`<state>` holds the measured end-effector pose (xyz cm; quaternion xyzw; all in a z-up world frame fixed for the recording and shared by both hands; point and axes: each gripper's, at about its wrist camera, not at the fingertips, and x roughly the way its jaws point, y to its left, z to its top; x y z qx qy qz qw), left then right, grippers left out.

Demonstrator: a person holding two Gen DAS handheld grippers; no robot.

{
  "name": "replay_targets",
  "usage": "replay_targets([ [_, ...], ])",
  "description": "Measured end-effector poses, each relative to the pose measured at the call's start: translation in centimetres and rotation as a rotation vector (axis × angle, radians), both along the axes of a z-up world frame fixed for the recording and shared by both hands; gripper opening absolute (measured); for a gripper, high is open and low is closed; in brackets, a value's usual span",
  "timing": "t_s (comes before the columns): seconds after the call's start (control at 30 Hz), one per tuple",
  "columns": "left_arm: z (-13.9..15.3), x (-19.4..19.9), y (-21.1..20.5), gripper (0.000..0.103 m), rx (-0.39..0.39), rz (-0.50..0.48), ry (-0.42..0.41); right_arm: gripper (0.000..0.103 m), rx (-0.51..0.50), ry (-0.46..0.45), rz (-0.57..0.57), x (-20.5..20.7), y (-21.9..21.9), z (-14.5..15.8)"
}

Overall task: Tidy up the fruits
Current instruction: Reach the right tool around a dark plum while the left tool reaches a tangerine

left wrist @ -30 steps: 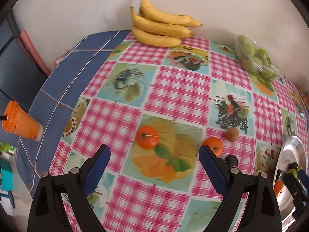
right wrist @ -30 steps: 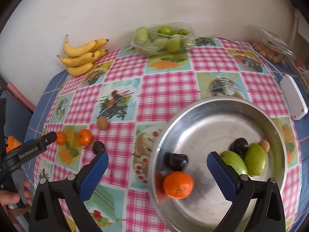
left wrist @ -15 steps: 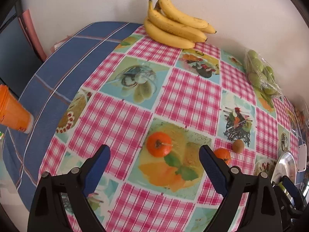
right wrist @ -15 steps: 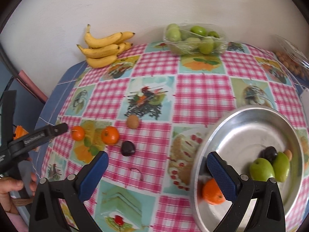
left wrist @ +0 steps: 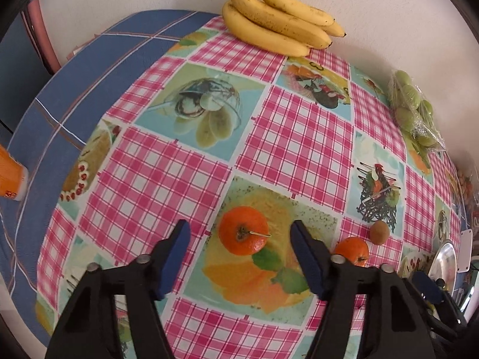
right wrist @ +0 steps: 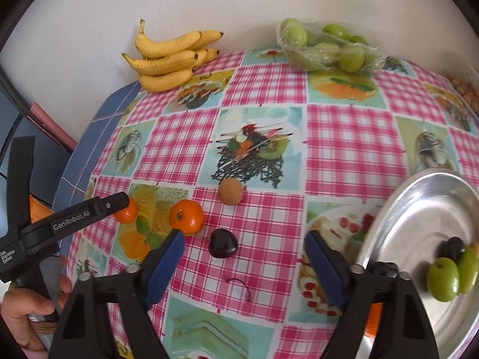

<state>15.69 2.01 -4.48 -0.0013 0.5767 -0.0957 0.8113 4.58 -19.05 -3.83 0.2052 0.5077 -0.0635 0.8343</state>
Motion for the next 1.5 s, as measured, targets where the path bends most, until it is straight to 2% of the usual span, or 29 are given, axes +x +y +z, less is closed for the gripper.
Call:
replay_targets([
  [0.1, -0.2, 0.2, -0.1, 0.063, -0.013, -0.002, 0.004, 0.068, 0.013, 0.017, 0.013, 0.6, 0.3, -0.8],
  [0.17, -0.3, 0.3, -0.1, 0.059, -0.024, 0.002, 0.009, 0.056, 0.020, 0.030, 0.016, 0.8, 0.4, -1.2],
  [0.2, -0.4, 0.4, 0.0, 0.059, -0.028, 0.004, 0.012, 0.053, 0.026, 0.034, 0.016, 1.0, 0.4, -1.5],
  [0.43, -0.9, 0.5, -0.1, 0.050, -0.051, 0.004, 0.031, 0.042, 0.076, 0.043, 0.025, 1.4, 0.7, -2.4],
  [0.57, -1.0, 0.5, 0.0, 0.039, -0.050, 0.012, 0.036, 0.039, 0.075, 0.051, 0.042, 1.6, 1.2, -2.6],
  [0.77, -0.9, 0.5, 0.1, 0.039, -0.060, 0.013, 0.039, 0.028, 0.080, 0.058, 0.053, 1.7, 1.5, -2.9],
  [1.5, 1.2, -0.3, -0.5, 0.039, -0.054, -0.005, -0.006, 0.027, 0.077, 0.035, 0.039, 0.7, 0.8, -1.3],
])
